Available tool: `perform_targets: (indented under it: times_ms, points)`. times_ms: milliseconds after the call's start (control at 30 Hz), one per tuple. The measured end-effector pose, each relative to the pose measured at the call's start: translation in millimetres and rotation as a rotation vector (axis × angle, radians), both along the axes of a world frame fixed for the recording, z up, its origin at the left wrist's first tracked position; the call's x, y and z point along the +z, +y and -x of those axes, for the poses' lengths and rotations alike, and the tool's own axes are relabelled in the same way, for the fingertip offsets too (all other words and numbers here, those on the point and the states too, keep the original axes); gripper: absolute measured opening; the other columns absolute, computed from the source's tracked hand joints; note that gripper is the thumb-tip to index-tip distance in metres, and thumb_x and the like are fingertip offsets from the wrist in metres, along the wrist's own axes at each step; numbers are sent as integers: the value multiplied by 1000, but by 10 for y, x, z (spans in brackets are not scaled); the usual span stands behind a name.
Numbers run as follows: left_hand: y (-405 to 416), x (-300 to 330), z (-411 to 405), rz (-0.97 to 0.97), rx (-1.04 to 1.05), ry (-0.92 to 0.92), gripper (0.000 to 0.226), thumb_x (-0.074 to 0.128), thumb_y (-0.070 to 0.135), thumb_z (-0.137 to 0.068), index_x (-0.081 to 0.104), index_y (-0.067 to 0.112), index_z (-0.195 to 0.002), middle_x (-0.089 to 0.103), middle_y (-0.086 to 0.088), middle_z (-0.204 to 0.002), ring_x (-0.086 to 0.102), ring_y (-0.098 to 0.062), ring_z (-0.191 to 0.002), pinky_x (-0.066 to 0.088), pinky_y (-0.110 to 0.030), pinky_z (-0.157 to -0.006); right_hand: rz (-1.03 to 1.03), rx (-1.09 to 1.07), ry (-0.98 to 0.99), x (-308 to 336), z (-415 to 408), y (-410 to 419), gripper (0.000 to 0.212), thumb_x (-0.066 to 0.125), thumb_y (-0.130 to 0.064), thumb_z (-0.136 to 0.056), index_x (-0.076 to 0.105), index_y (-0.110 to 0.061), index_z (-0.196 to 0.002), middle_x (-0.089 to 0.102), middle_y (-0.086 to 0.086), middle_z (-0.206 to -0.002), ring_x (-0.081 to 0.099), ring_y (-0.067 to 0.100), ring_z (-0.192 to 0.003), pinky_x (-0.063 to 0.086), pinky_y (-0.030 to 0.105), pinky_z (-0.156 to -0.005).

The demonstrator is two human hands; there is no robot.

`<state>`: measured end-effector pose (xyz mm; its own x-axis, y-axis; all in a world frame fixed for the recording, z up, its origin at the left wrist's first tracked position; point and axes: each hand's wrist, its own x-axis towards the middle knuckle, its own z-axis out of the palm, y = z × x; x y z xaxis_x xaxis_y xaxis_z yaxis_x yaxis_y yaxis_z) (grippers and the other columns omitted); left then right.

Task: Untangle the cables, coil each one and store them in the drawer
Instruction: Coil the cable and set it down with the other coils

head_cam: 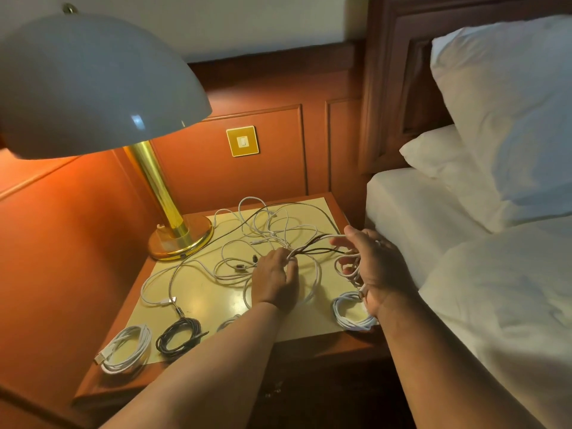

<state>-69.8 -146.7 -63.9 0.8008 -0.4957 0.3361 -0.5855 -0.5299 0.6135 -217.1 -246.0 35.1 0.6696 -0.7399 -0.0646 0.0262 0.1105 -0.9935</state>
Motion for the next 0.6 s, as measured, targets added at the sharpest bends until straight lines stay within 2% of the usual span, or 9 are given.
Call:
perform_targets:
  times_ms: [100,167,233,300,367,467,533,600]
  points:
    - [-9,53,-78,64,-17,92,33,37,44,-95,60,20,-95,57,1,-91,52,-20,-86,32,-30,-66,-16,-52,-2,-21,-26,-23,31,55,-37,-99,70,-11,-91,73,-1,-85,65,13,-77,48,22,-53]
    - [-9,134,-136,87,-29,156,25,42,42,-96,56,24,-84,58,-1,-81,52,-19,-76,30,-29,-58,-4,-68,-18,-30,-58,-36,27,54,-34,-99,70,-14,-90,74,2,-89,69,15,-83,52,26,-60]
    - [-2,216,-202,83,-50,178,32,39,48,-90,55,24,-79,57,0,-73,51,-21,-71,29,-29,-55,-40,-76,-81,-36,-92,-40,23,52,-28,-100,69,-18,-87,76,-1,-91,73,16,-88,58,35,-72]
    - [17,271,-278,21,-83,162,40,39,51,-94,60,20,-81,57,0,-70,51,-23,-71,28,-30,-55,-95,-118,-126,-28,-111,-36,24,50,-25,-101,67,-18,-86,77,-4,-88,74,16,-88,58,39,-77]
    - [57,317,-375,-60,-122,129,49,43,57,-97,66,15,-87,62,-2,-73,56,-26,-71,34,-31,-57,-111,-180,-124,-30,-116,-38,26,49,-30,-102,69,-19,-90,77,-6,-84,74,15,-83,58,35,-69]
    - [165,401,-527,-283,-176,22,61,37,71,-93,65,17,-90,66,-3,-82,60,-25,-77,49,-41,-67,-100,-269,-112,-46,-132,-58,31,47,-35,-102,71,-18,-92,76,-7,-78,73,14,-74,55,23,-53]
    - [219,463,-624,-433,-186,-60,59,34,71,-94,58,18,-87,61,-2,-81,56,-23,-75,48,-42,-66,-8,-313,-85,-63,-165,-66,33,46,-36,-103,70,-15,-94,76,-4,-81,73,11,-71,53,19,-47]
    - [250,518,-718,-468,-178,-86,55,35,71,-93,53,19,-87,56,0,-83,51,-19,-74,41,-38,-61,76,-330,-59,-93,-209,-68,35,46,-39,-103,69,-14,-98,76,-3,-86,72,10,-70,51,18,-46]
